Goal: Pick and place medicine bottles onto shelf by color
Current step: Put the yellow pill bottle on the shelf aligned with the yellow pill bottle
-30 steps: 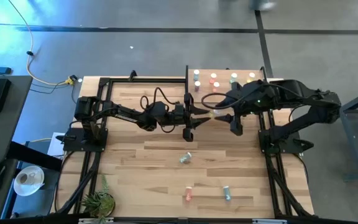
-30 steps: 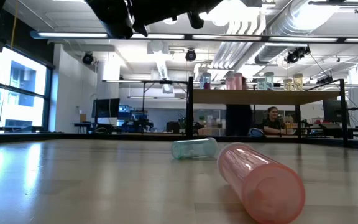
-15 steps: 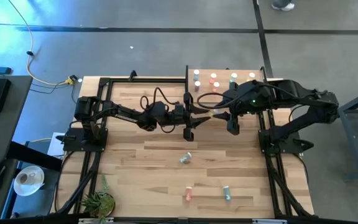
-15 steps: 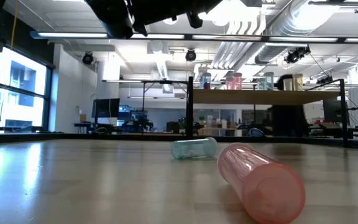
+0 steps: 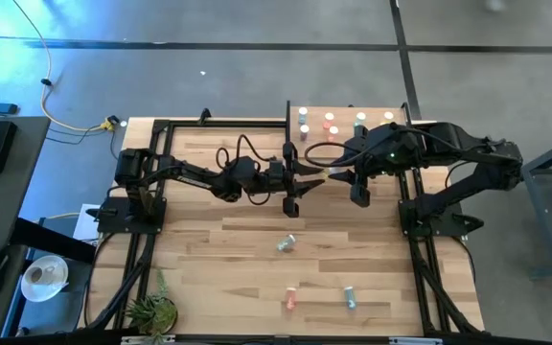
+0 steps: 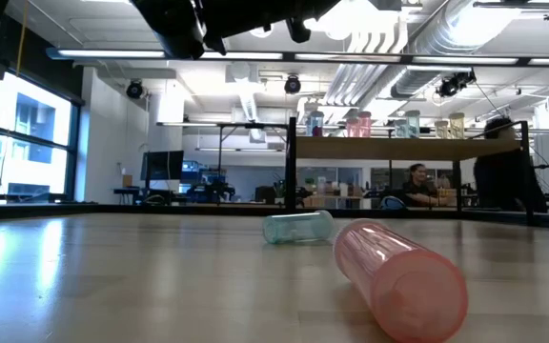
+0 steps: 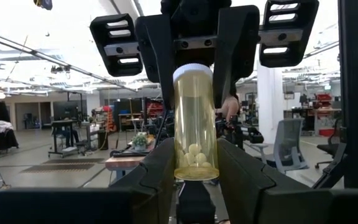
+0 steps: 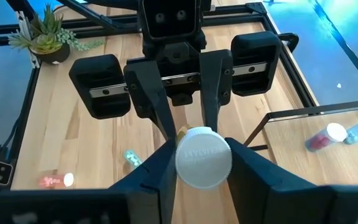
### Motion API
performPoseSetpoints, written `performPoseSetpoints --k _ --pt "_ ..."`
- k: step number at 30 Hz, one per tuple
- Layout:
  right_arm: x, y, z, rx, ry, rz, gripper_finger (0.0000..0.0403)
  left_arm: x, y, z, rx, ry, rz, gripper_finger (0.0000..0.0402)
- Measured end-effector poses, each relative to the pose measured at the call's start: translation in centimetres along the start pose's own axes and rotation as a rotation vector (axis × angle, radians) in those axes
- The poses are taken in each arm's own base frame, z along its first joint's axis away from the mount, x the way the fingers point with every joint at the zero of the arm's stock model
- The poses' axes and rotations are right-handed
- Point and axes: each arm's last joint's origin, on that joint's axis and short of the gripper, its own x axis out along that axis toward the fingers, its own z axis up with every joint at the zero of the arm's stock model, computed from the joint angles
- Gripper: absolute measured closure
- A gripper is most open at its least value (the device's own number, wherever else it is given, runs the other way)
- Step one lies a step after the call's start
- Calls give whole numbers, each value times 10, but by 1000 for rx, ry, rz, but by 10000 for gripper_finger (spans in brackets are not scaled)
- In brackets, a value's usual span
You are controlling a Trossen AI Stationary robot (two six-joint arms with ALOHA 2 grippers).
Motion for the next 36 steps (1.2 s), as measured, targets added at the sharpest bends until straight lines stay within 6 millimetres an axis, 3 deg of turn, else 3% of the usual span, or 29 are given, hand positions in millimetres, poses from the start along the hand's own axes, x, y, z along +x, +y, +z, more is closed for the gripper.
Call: performPoseSetpoints --k 5,11,17,23,36 --pt "0 0 0 4 0 1 294 0 0 0 14 5 3 291" --pt "0 -2 -3 6 23 -33 293 0 1 -5 75 64 16 238" --pt "-8 -12 -9 92 58 -125 293 -1 5 -11 84 133 154 199" --pt "-27 -26 -24 173 117 -283 293 -3 7 -9 159 197 208 197" --pt "-69 -52 -57 331 215 -510 293 -13 12 24 217 332 199 206"
